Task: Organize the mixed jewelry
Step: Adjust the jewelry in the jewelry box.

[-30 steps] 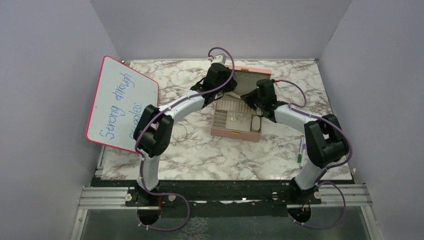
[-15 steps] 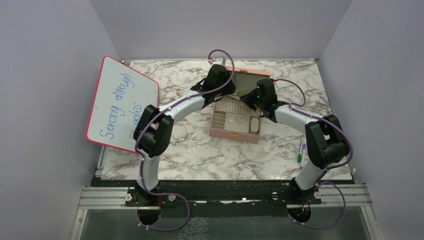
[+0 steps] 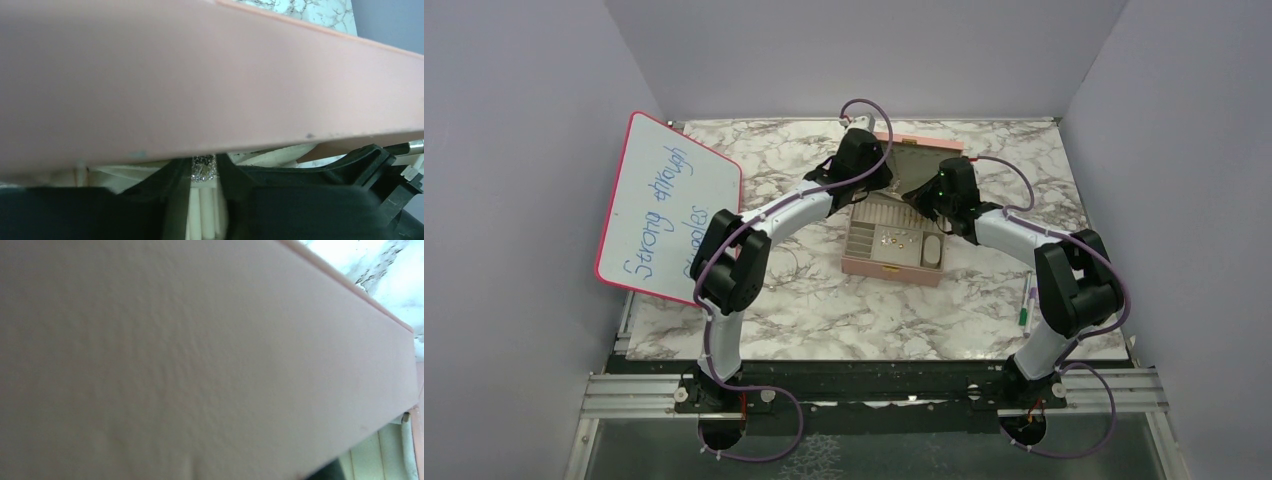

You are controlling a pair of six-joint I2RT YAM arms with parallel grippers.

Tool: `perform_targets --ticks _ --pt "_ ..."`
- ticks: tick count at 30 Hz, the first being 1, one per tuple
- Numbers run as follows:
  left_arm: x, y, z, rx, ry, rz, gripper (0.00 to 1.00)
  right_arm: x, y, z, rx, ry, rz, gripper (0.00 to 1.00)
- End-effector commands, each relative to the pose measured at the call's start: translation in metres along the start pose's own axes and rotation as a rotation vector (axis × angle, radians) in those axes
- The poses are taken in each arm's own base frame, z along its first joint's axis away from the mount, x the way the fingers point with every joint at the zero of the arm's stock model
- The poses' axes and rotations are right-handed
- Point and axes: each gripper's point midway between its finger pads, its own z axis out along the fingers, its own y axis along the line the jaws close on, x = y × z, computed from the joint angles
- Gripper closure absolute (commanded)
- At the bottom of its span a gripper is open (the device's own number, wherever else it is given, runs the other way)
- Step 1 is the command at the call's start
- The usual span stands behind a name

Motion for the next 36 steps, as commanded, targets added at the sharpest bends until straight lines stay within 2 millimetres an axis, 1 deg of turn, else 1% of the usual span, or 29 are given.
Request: perform_targets --ticks 1,3,6,9,13,17,22,24,27,29,33,34,36 --pt "-0.027 -0.011 -0.013 0.04 -0.076 -0.002 0.67 0.017 0.04 -0.019 -0.161 0.093 -0.052 0.99" --pt "-0.026 -0.01 -0.021 0.041 -0.077 0.001 0.61 0.017 0.04 -0.018 -0.158 0.093 -0.053 0.99" --pt "-0.022 -0.009 -0.029 0.047 -0.064 0.008 0.56 0.016 0.041 -0.017 -0.16 0.093 -0.053 0.99" --pt "-0.017 -0.007 -0.035 0.046 -0.049 0.006 0.54 0.017 0.041 -0.017 -0.16 0.096 -0.05 0.99" --pt "-0.01 -0.003 -0.038 0.035 -0.032 0.004 0.54 0.019 0.04 -0.015 -0.157 0.104 -0.048 0.99" --pt "0.0 -0.004 -0.04 0.042 -0.007 -0.004 0.61 0.019 0.04 -0.015 -0.159 0.107 -0.048 0.99" --pt "0.014 -0.001 -0.035 0.036 0.022 -0.013 0.74 0.019 0.042 -0.015 -0.165 0.107 -0.05 0.99" --pt "0.016 -0.001 -0.034 0.041 0.025 -0.018 0.76 0.018 0.044 -0.016 -0.172 0.108 -0.053 0.99" --pt "0.018 -0.005 -0.034 0.059 0.033 -0.022 0.78 0.019 0.047 -0.017 -0.187 0.115 -0.058 0.99" --pt "0.018 -0.006 -0.033 0.061 0.032 -0.024 0.82 0.02 0.052 -0.02 -0.218 0.12 -0.065 0.99" --pt "0.02 -0.002 -0.029 0.048 0.029 -0.024 0.97 0.025 0.071 -0.031 -0.349 0.14 -0.136 0.99" --pt "0.015 -0.003 -0.028 0.049 0.008 -0.025 1.0 0.027 0.073 -0.033 -0.371 0.143 -0.155 0.99" --pt "0.01 -0.001 -0.026 0.039 -0.025 -0.027 1.0 0.029 0.077 -0.039 -0.432 0.143 -0.195 0.99"
